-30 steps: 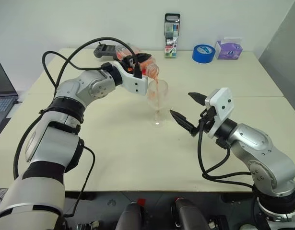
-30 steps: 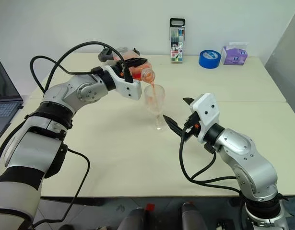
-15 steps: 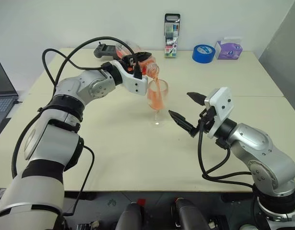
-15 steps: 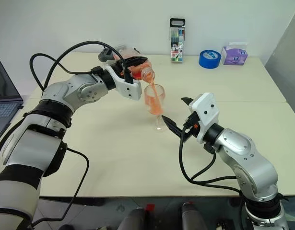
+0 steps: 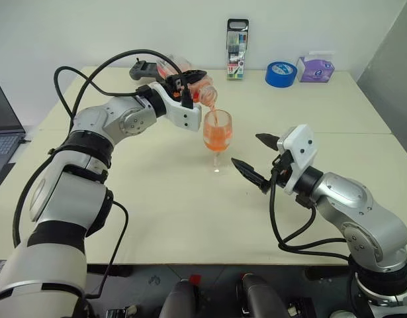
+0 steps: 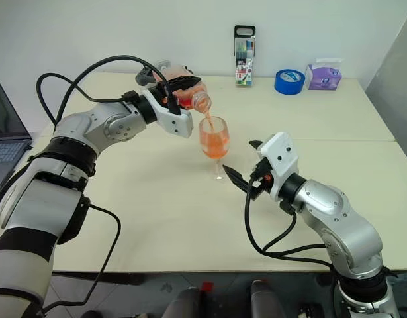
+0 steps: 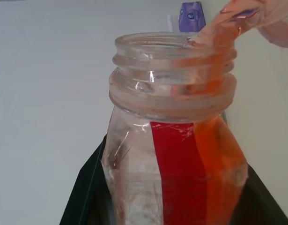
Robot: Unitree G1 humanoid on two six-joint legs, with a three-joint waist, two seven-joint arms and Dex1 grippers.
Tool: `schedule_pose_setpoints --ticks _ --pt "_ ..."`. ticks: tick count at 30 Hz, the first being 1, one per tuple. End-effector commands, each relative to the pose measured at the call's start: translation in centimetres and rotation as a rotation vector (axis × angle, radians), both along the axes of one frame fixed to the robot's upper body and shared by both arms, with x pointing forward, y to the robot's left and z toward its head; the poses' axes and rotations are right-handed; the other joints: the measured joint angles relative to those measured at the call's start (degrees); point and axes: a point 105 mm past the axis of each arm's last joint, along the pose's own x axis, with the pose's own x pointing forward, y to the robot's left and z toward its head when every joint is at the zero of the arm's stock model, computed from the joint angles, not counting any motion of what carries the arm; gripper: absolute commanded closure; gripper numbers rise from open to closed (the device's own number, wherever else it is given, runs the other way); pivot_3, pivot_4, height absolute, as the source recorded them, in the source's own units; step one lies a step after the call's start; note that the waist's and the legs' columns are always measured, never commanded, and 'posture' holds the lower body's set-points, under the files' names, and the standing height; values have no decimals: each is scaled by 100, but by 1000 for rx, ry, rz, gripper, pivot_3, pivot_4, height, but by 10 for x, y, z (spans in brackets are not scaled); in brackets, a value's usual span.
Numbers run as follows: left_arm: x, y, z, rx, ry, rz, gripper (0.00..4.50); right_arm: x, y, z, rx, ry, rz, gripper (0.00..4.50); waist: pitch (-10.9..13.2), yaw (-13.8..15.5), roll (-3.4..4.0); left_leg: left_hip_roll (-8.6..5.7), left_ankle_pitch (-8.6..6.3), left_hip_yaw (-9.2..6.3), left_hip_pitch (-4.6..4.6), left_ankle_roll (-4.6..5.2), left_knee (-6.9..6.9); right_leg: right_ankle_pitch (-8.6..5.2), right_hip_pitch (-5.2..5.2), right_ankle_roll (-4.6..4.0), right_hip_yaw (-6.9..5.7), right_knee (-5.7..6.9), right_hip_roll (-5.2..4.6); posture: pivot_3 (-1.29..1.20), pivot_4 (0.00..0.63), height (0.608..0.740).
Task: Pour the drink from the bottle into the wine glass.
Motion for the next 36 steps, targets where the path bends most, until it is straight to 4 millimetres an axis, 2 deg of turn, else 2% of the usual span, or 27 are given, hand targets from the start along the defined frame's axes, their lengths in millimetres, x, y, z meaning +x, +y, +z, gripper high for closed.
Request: schedule_pose_setpoints --ticks 1,29,36 --pt "-7 -3 30 -16 -88 -30 2790 -3 -1 6 4 -23 1 0 0 0 0 0 0 0 0 0 0 0 0 0 0 0 0 0 150 740" --pt "-7 2 28 -22 -79 -20 2790 5 -5 10 16 -35 -6 0 0 -1 0 0 0 1 1 0 2 0 0 0 0 2 0 0 150 740" --pt "-8 4 29 -68 -63 -26 2790 7 -3 12 16 -39 5 0 0 0 0 0 0 1 0 0 3 0 0 0 1 3 0 0 150 740"
